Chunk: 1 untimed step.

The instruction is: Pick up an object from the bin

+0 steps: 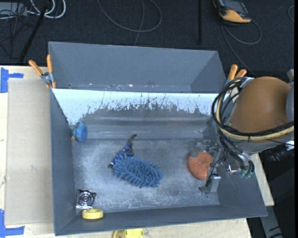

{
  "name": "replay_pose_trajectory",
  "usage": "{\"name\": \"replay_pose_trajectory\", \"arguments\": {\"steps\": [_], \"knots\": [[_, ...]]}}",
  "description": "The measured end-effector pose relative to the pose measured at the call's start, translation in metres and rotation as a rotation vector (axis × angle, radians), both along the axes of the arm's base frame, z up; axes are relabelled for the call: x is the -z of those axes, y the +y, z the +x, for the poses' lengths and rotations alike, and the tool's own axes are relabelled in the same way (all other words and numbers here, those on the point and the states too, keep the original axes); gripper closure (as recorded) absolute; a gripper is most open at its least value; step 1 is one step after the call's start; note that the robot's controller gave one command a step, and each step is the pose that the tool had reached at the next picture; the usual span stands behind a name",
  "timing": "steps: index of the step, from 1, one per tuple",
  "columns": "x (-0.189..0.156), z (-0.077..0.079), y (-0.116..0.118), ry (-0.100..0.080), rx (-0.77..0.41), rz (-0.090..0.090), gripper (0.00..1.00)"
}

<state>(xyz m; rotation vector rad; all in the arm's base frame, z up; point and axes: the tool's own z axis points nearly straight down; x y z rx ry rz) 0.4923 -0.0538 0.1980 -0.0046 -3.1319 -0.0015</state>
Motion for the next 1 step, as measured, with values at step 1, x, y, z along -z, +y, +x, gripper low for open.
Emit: {"name": "replay_pose_trajectory", "arguments": {"steps": [1], "knots": [[-0.0041, 0.0017, 0.0002, -0.008, -0.002, -0.001, 0.00]]}}
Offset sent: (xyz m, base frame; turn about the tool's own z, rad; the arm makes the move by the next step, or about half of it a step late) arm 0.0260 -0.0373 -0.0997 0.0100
